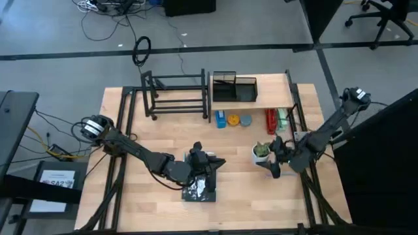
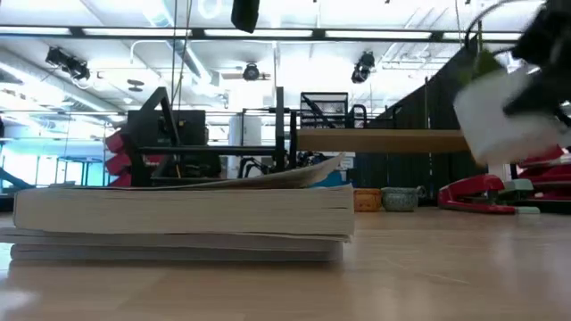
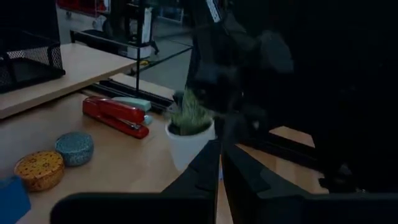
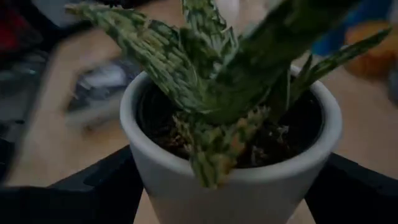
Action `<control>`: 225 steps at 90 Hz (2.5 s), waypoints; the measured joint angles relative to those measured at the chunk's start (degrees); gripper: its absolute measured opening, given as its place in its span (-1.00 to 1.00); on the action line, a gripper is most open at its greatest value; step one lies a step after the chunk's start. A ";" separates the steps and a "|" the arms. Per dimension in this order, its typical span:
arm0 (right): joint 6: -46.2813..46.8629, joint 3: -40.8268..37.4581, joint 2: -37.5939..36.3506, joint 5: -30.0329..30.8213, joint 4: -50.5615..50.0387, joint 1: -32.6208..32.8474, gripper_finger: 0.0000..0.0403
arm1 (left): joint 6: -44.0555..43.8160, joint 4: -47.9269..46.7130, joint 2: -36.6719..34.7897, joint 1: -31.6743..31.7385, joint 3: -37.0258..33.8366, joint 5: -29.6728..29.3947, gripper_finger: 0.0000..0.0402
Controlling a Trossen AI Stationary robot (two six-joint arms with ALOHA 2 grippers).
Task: Stock shelves
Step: Remove the white vase plant from the shelf, then remove red stapler from under the shelf
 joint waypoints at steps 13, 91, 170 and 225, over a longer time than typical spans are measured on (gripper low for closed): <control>5.54 -0.62 7.41 -0.80 -1.13 0.32 0.60 | 0.28 -0.04 0.00 0.00 0.00 0.00 -1.00; 9.33 25.45 11.05 -10.89 -47.71 1.08 0.87 | -2.59 -0.97 0.43 0.27 0.01 -0.51 -1.00; 48.16 26.63 13.84 -10.51 -65.04 -21.87 0.47 | -3.59 10.62 8.90 4.51 0.01 2.27 -0.99; 11.85 23.87 22.42 -19.70 -44.66 -57.95 0.33 | 1.69 11.88 8.90 3.52 0.01 12.51 -0.99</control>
